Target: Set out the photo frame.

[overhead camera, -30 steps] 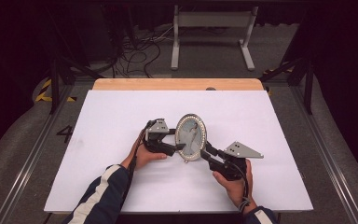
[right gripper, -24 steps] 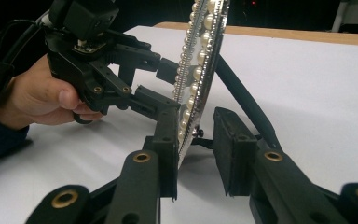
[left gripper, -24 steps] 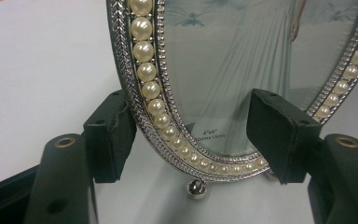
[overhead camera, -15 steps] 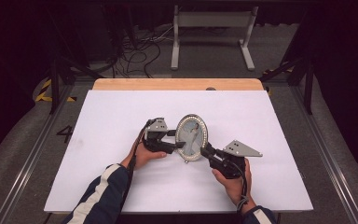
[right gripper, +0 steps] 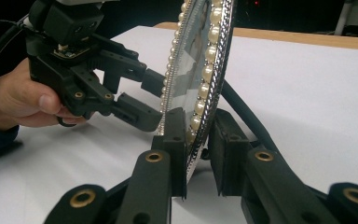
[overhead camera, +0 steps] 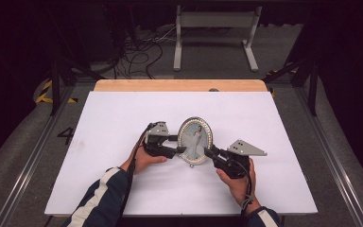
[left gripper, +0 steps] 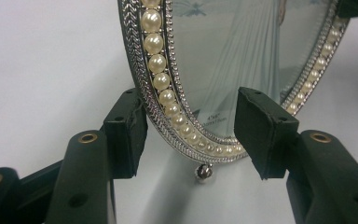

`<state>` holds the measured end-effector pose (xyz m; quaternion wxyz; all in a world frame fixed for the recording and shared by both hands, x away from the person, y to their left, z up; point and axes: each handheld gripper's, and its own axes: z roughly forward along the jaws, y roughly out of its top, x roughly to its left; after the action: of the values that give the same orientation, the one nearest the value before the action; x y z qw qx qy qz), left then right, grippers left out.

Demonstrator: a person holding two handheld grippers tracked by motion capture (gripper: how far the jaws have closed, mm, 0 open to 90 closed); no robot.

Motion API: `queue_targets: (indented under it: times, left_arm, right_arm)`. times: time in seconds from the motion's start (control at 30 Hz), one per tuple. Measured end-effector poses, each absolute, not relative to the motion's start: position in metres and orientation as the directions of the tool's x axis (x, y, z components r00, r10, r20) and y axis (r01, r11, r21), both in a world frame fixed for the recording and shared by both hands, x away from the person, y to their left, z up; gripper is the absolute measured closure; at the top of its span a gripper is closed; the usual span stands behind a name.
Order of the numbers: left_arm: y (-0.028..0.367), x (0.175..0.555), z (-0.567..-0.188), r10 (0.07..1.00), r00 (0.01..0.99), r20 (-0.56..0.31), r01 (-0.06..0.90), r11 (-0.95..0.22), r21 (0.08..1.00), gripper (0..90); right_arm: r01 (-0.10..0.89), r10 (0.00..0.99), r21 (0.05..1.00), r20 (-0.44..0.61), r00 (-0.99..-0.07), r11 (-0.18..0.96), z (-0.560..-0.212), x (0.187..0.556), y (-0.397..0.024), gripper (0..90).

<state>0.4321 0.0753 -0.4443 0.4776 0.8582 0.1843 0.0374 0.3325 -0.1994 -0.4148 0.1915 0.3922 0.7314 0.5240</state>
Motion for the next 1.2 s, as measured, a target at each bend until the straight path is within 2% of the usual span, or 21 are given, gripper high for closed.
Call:
queue_targets:
  times: [0.3, 0.63, 0.8, 1.0, 1.1, 1.2]
  left_arm:
    - [0.0836, 0.4292, -0.4436, 0.328, 0.939, -0.106, 0.265, -0.493, 0.829, 44.7]
    - [0.0804, 0.4288, -0.44, 0.398, 0.913, -0.094, 0.271, -0.417, 0.867, 39.9]
    - [0.0788, 0.4288, -0.4394, 0.416, 0.904, -0.101, 0.28, -0.396, 0.875, 45.4]
    - [0.0789, 0.427, -0.4375, 0.42, 0.905, -0.063, 0.261, -0.433, 0.863, 56.5]
    - [0.077, 0.4238, -0.4349, 0.427, 0.904, -0.018, 0.24, -0.471, 0.849, 56.0]
    - [0.0792, 0.4239, -0.4356, 0.428, 0.903, -0.034, 0.252, -0.465, 0.849, 57.2]
  right_arm:
    - [0.368, 0.776, 0.918, 0.123, -0.618, 0.147, -0.4148, 0.3358, -0.1979, 78.1]
    - [0.34, 0.789, 0.929, 0.096, -0.607, 0.149, -0.4137, 0.3324, -0.1977, 76.5]
    - [0.324, 0.794, 0.936, 0.091, -0.601, 0.138, -0.4103, 0.3287, -0.2004, 77.7]
    - [0.321, 0.797, 0.937, 0.086, -0.598, 0.14, -0.4106, 0.3287, -0.1994, 79.0]
    - [0.324, 0.797, 0.936, 0.091, -0.597, 0.135, -0.4107, 0.3293, -0.1993, 79.2]
    - [0.33, 0.795, 0.935, 0.099, -0.599, 0.133, -0.4107, 0.3309, -0.1999, 79.2]
